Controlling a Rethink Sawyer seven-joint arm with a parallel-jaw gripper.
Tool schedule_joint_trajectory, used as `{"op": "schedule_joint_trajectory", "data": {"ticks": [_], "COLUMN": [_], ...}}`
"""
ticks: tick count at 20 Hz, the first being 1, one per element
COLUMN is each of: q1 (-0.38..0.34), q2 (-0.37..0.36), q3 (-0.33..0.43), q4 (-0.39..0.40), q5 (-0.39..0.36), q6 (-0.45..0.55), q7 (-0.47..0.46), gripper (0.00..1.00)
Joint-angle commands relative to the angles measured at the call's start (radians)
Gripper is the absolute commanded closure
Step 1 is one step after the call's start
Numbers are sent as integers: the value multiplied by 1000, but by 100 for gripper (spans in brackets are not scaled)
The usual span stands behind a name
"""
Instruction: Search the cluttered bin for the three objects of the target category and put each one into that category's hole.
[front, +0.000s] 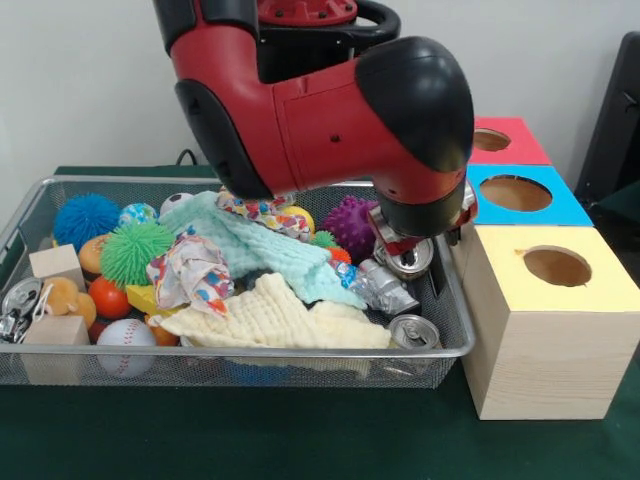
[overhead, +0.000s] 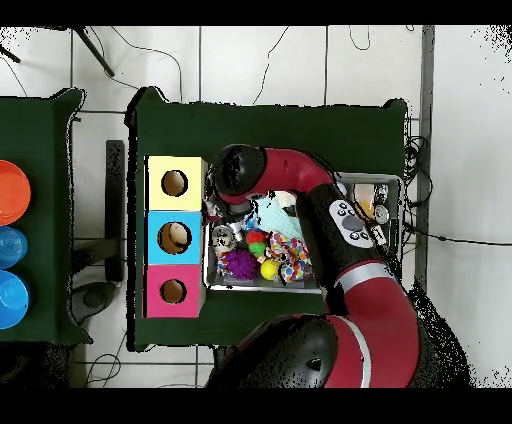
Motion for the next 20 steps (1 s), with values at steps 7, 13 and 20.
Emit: {"op": "schedule_joint_trajectory", "data": {"ticks": [7,13,20], "q1": [-108,-119,-139], "q2": [135,129,75], "q3": [96,115,135], "q4": [-83,-73,-3], "q5": [-104,-119,-133], "q6": [-8,-11,-14], "q7": [-379,-378,-349], "gripper": [0,0,0]}}
